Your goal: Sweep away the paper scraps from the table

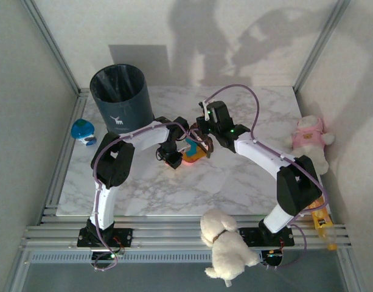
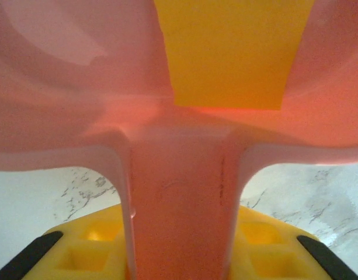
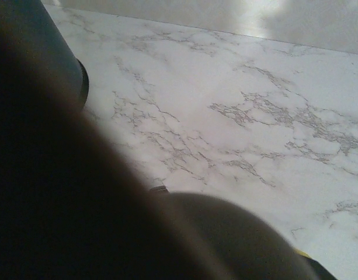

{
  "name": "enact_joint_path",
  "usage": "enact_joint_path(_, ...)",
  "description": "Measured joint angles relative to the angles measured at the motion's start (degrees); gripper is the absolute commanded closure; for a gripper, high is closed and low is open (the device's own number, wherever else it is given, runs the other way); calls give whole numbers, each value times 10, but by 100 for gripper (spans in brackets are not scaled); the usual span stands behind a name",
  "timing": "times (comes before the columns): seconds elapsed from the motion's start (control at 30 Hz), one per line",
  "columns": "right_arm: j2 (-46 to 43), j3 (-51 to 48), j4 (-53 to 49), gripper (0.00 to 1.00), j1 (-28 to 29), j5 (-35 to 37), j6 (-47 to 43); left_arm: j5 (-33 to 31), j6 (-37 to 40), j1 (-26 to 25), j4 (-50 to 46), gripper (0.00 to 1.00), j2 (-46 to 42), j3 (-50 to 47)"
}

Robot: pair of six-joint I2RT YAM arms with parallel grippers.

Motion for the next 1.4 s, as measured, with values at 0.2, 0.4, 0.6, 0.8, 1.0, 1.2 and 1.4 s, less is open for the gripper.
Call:
enact_joint_path(0.2, -2, 0, -5, 100, 0, 42, 26, 0, 0, 0, 4, 100, -3, -4)
enact_joint_path(0.4, -24, -12, -14, 100, 0, 80, 45, 2, -2, -1, 17, 100, -17, -21)
enact_joint_path(0.6, -63, -33, -18, 100, 0, 132, 64, 5, -12, -2, 42, 100, -35, -48)
enact_joint_path(0.8, -100, -51, -32, 100, -5, 209, 80, 6, -21, -3, 65, 100, -64, -62)
enact_joint_path(1.0, -133, -79, -47, 100, -25, 233, 86, 4, -30, -2, 97, 100, -100, -66)
enact_joint_path(1.2, -171, -108, -58, 100, -46, 240, 86, 7, -36, 7, 130, 100, -134, -65)
enact_joint_path(1.4, -199, -128, -62, 100, -54, 240, 81, 31, -45, 27, 142, 100, -146, -39)
